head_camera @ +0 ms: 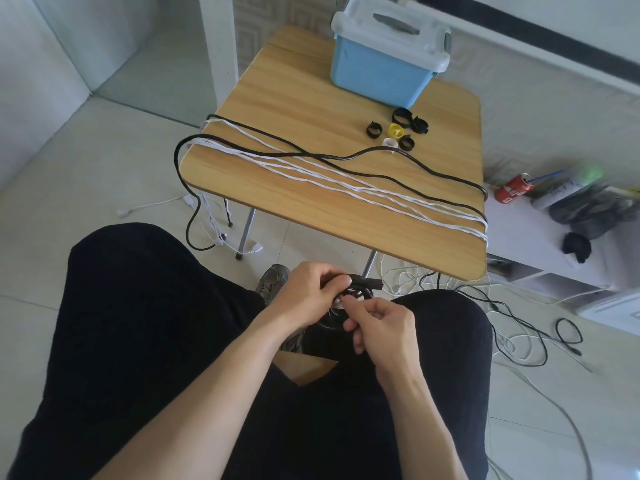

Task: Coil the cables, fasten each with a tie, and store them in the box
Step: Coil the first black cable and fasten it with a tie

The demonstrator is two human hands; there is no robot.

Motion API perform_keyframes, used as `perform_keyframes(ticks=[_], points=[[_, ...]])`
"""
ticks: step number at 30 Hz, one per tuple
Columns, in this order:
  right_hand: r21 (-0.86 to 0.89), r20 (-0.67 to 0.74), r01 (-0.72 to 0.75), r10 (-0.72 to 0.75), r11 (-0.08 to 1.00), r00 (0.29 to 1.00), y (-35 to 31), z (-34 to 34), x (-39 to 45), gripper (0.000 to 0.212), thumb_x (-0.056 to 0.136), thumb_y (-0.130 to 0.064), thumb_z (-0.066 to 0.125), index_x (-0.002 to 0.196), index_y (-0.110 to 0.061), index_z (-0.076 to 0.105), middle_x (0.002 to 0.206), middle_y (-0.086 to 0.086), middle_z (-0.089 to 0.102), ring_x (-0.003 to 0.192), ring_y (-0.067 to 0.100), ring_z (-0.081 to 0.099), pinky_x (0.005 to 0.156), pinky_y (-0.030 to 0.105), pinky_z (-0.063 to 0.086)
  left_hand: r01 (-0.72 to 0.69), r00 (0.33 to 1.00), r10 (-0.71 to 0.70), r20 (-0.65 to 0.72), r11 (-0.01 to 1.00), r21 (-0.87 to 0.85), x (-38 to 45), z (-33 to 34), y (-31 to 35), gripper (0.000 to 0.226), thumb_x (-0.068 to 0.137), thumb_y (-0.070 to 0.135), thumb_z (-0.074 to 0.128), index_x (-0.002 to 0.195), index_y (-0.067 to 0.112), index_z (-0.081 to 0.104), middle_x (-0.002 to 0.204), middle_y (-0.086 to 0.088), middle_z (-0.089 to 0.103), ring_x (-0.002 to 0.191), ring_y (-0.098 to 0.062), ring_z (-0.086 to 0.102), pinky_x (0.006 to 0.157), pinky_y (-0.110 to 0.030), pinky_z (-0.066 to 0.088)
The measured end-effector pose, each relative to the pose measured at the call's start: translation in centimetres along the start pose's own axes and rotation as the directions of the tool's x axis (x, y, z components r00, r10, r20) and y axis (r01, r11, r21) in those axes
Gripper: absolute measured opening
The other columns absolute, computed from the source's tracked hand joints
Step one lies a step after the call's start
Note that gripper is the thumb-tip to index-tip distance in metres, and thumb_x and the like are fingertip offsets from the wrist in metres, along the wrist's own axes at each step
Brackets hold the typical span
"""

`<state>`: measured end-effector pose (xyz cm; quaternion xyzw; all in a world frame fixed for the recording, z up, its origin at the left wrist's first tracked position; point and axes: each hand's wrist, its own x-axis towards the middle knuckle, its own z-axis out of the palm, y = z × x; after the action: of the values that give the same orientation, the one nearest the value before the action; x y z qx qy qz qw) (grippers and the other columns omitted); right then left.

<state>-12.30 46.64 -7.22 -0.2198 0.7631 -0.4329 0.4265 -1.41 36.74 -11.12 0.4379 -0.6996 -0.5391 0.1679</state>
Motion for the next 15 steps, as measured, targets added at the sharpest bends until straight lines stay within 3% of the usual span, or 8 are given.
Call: perform_keyframes(ticks=[5,8,11,15], points=[[-0.01,0.074,0.066,-0.065,0.998,0.995,-0.2,-0.1,0.2,0.017,0.09,-0.017,0.075,0.077,-0.005,0.074,0.057,0.007,0.066,0.043,0.011,0.047,0.044,0.022,0.04,0.044,0.996,-0.057,-0.071,0.985,-0.167,-0.3,0.2,-0.1,0.02,0.092,0.026,0.071,0.11,0.018,0.074,0.098,0.011,0.073,0.089,0.007,0.066,0.076,-0.007,0.049],[0.088,0.128,0.088,-0.098,0.992,0.987,-0.5,-0.8,0.7,0.015,0.093,-0.011,0.07,0.082,-0.003,0.074,0.061,0.008,0.064,0.045,0.015,0.045,0.047,0.024,0.039,0.101,0.989,-0.127,-0.071,0.95,-0.296,-0.3,0.4,0.0,0.018,0.088,0.025,0.075,0.105,0.019,0.073,0.094,0.013,0.073,0.085,0.01,0.067,0.072,-0.005,0.049],[0.175,0.179,0.073,-0.104,0.982,0.978,-0.3,-1.1,1.2,0.018,0.094,-0.007,0.065,0.079,-0.004,0.074,0.065,0.011,0.063,0.047,0.017,0.042,0.05,0.025,0.037,0.075,0.993,-0.098,-0.063,0.953,-0.293,-0.1,0.2,0.2,0.018,0.088,0.025,0.076,0.104,0.018,0.073,0.094,0.007,0.075,0.087,0.002,0.07,0.079,-0.014,0.055],[0.329,0.175,-0.022,-0.038,0.944,0.984,0.0,-0.6,1.6,0.024,0.094,-0.001,0.062,0.074,-0.005,0.075,0.065,0.011,0.058,0.048,0.015,0.04,0.049,0.024,0.035,0.001,1.0,0.004,0.021,0.979,-0.205,-0.1,-0.6,0.4,0.009,0.095,0.022,0.067,0.1,0.017,0.074,0.085,0.004,0.076,0.082,-0.005,0.071,0.077,-0.016,0.054]])
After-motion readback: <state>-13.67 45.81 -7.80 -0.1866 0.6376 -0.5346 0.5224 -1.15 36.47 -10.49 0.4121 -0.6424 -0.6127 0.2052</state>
